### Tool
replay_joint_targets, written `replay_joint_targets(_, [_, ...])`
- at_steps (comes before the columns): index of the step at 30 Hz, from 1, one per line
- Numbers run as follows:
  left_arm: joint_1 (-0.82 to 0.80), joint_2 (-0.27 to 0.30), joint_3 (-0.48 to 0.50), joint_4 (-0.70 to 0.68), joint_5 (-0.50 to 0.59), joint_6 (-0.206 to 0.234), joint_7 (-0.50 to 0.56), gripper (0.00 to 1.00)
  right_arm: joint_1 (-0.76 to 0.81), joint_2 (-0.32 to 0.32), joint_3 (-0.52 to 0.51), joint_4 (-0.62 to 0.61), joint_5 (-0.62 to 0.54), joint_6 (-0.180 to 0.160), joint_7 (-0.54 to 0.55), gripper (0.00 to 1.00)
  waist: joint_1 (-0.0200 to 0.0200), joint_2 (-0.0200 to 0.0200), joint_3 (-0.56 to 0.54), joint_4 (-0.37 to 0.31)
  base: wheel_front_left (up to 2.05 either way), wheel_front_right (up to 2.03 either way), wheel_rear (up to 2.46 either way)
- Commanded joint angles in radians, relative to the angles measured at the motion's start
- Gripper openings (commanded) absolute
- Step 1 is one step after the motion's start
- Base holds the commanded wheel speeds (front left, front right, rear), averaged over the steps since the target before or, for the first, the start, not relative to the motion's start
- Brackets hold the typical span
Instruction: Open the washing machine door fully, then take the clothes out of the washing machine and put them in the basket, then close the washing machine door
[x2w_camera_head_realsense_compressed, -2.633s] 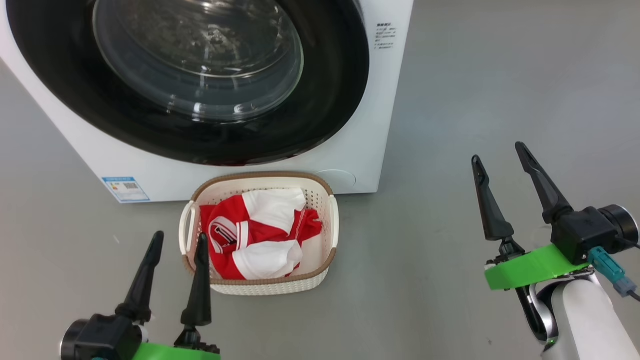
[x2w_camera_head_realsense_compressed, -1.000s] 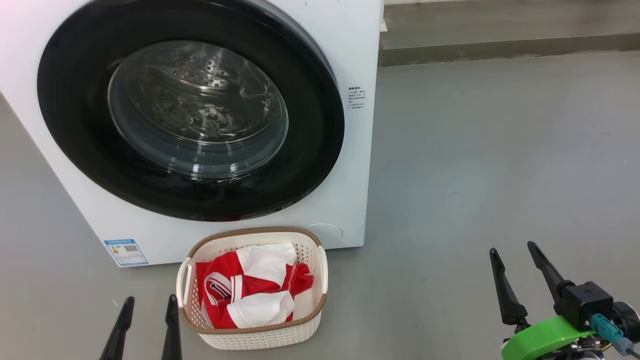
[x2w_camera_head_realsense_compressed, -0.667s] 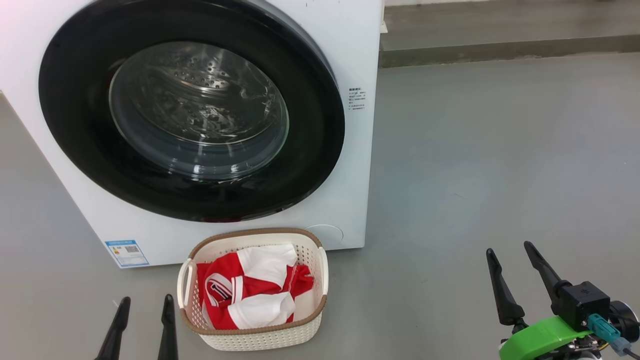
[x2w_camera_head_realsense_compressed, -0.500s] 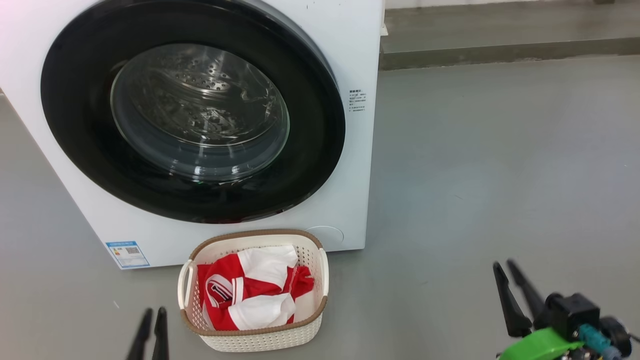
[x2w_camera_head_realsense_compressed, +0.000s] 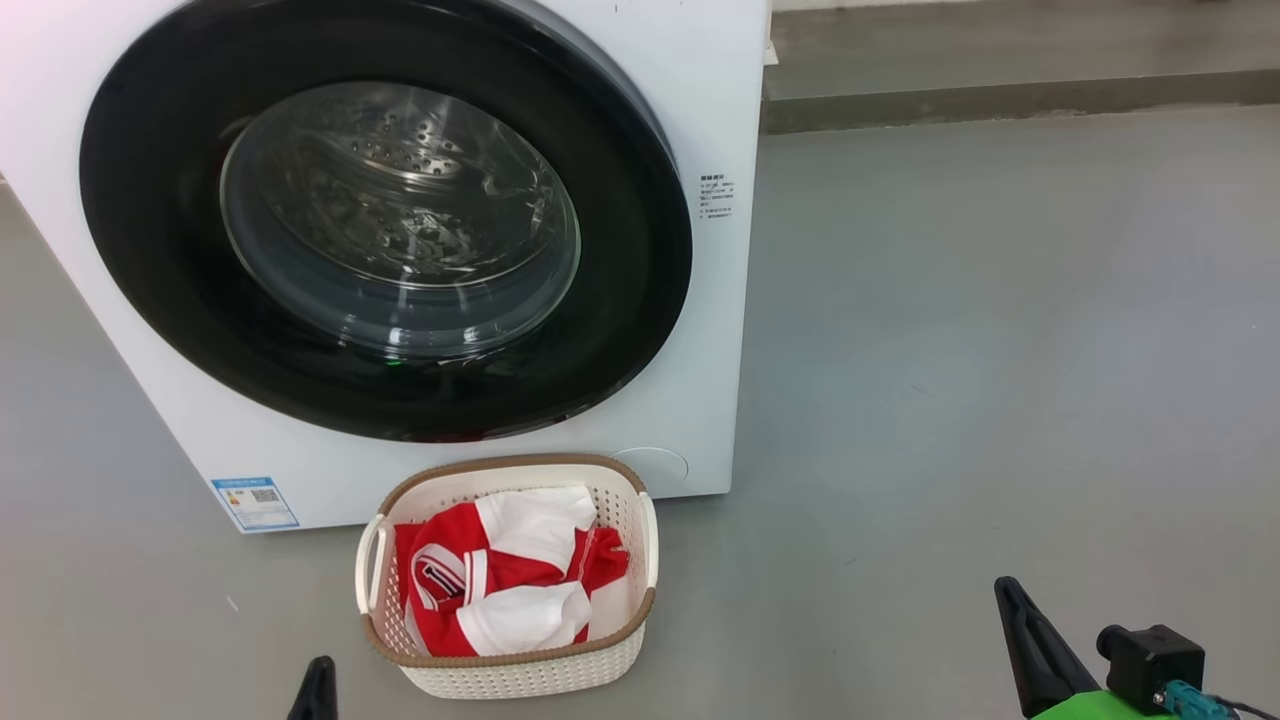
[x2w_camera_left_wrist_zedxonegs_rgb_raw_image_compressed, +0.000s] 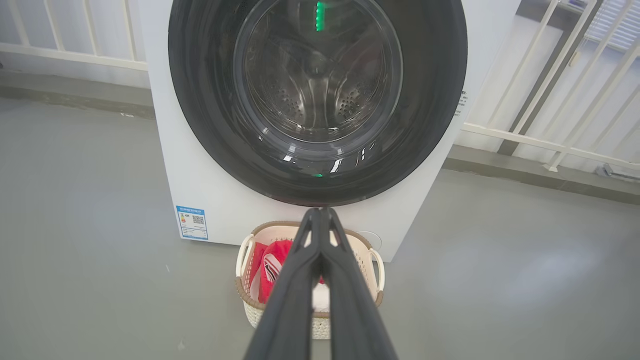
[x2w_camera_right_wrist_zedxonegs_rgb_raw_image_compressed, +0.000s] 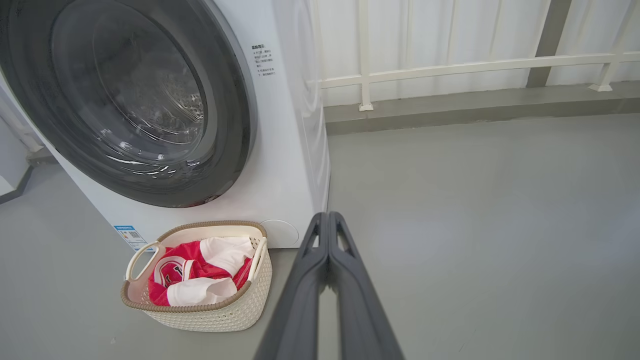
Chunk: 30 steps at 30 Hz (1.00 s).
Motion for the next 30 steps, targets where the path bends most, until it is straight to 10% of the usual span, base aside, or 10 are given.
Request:
replay_joint_targets(1, [-0.036, 0.008, 0.014, -0.02, -0.028, -0.011, 0.003, 0.0, -0.04, -0.008, -0.007, -0.03, 0.028, 0.0, 0.006, 0.0, -0.0001, 0.0, 0.002, 0.0, 0.0, 0.0, 0.0])
replay_joint_targets(30, [-0.096, -0.004, 0.049, 0.015, -0.343, -0.053, 0.085, 0.0, -0.072, -0.015, -0.019, -0.051, 0.372, -0.001, 0.086, 0.0, -0.0002, 0.0, 0.023, 0.006, 0.0, 0.0, 0.0])
